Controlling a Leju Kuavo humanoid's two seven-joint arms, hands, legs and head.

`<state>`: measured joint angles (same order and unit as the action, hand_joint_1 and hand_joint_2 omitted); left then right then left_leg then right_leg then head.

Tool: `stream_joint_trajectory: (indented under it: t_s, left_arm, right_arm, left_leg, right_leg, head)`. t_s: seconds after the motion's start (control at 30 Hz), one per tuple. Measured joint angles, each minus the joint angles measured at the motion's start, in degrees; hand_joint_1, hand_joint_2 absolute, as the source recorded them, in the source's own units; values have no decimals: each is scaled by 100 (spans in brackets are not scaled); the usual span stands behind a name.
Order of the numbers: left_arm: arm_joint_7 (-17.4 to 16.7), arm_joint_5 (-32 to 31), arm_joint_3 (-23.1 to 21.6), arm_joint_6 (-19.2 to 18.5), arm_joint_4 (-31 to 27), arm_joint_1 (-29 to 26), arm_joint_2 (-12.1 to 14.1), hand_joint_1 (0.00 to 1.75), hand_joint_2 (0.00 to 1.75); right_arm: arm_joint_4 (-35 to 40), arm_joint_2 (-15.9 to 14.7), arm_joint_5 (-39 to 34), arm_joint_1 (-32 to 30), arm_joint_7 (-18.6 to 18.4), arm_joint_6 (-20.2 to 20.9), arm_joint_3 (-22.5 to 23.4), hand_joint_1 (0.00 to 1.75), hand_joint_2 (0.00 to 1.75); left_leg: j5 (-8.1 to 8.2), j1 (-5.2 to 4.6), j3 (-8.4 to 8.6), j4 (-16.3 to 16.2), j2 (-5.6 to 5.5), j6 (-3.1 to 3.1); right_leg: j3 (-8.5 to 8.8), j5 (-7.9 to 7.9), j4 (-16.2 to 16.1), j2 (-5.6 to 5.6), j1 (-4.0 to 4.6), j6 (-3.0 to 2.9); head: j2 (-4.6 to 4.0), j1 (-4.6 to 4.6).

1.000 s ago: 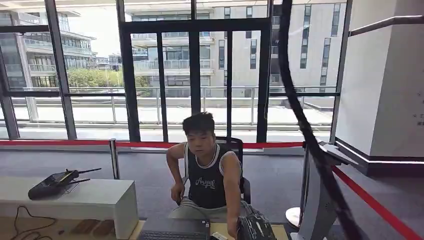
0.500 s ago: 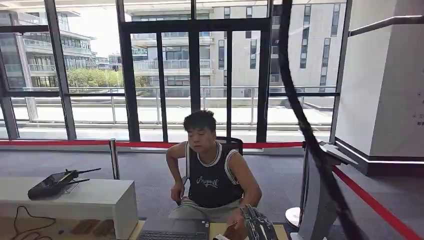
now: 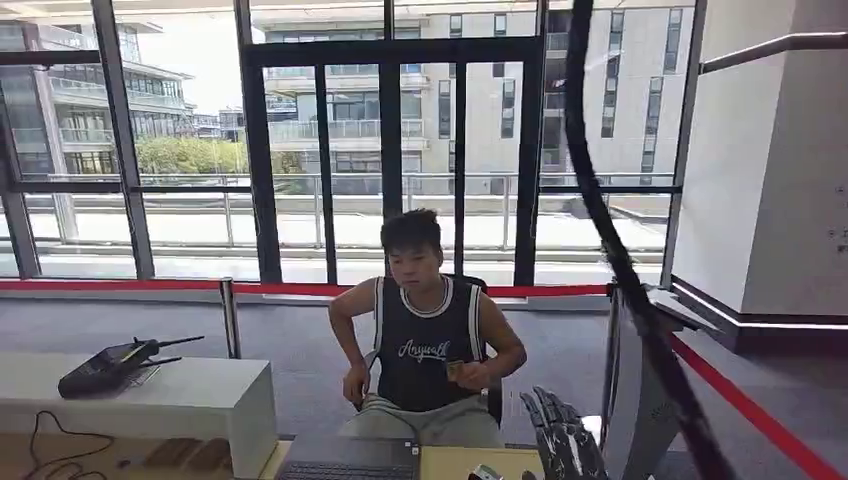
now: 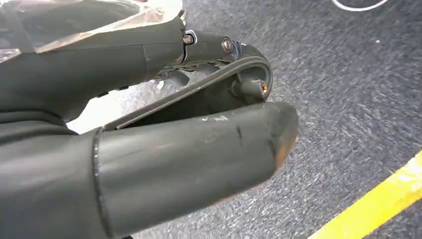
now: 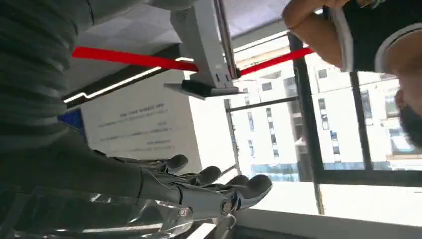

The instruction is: Pass the card to the sensor for recognition and then transmit it.

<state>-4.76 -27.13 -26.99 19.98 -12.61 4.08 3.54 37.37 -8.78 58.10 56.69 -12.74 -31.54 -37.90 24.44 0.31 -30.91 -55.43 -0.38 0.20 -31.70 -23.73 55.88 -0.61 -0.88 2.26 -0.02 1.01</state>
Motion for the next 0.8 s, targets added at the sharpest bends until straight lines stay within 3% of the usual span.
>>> stream_joint_trajectory:
  t_s: [0.23, 0.37, 0.53, 0.67, 0.8]
  left_arm:
    - [-311, 182, 7, 103, 11, -57, 0, 0, 0]
    - [-461, 315, 22, 199, 15, -86, -50, 0, 0]
    - [-558, 431, 50, 282, 17, -55, -127, 0, 0]
    - [-612, 601, 85, 389, 17, -42, -188, 0, 0]
    - [-586, 717, 151, 420, 17, -28, -195, 0, 0]
  right_arm:
    - [1160, -1527, -655, -1551, -656, -582, 1160, 0, 175]
    - [1496, -2211, -1212, -2663, -553, -826, 2180, 0, 175]
    - [1498, -2357, -1264, -3512, 127, -837, 3243, 0, 175]
    - [1098, -2260, -1115, -3667, 859, -831, 4235, 0, 175]
    - [605, -2093, -788, -3750, 1156, -831, 4889, 0, 175]
  left_leg:
    - [22, -1, 17, -2, 3, 22]
    - [33, -5, 9, 1, -1, 24]
    - [40, -9, 11, 2, 11, 22]
    - [38, -6, 13, 3, 13, 20]
    - [33, -6, 12, 4, 16, 19]
  right_leg:
    - [23, -3, -25, -4, -2, 6]
    - [32, -10, -29, -7, -8, 17]
    - [21, -11, -27, 7, -7, 17]
    - [20, -11, -27, 9, -4, 15]
    - [20, -10, -25, 9, -5, 14]
  head:
    - [0, 4]
    - [0, -2]
    - [0, -7]
    - [0, -2]
    - [0, 2]
